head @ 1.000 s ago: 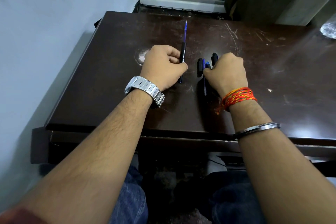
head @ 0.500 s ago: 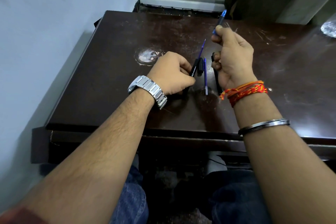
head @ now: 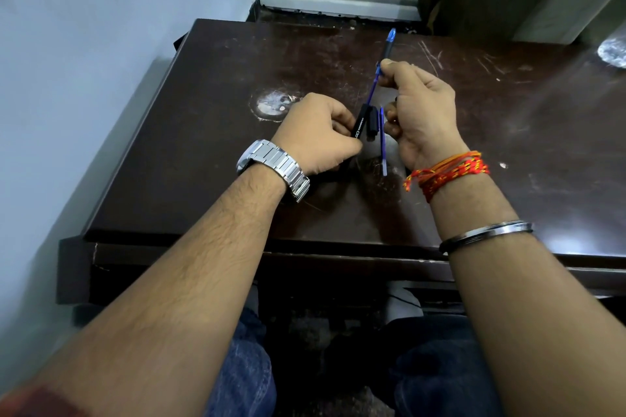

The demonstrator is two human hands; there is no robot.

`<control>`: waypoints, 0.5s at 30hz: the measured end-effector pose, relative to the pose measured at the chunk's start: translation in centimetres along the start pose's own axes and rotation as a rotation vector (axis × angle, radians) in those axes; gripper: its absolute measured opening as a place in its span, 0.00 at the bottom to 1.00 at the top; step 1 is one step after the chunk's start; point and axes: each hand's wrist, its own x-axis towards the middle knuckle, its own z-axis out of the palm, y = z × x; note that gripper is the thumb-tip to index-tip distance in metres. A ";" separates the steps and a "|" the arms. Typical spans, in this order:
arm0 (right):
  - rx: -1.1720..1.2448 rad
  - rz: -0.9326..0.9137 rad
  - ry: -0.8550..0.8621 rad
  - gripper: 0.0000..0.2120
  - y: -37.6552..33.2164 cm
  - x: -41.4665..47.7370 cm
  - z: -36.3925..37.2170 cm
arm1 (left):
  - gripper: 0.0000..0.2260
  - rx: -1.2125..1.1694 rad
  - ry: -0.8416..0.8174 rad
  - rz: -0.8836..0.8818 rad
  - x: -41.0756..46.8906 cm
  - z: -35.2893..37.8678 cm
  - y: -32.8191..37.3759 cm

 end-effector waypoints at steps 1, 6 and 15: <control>-0.002 0.003 -0.005 0.10 0.1 0.0 0.0 | 0.07 -0.003 0.010 0.001 0.0 0.0 0.0; 0.028 0.007 -0.032 0.10 0.0 0.0 0.1 | 0.06 0.005 0.040 0.008 0.2 0.0 -0.3; 0.010 0.024 -0.069 0.10 0.1 0.0 0.1 | 0.06 0.035 0.021 0.020 0.1 0.0 -0.1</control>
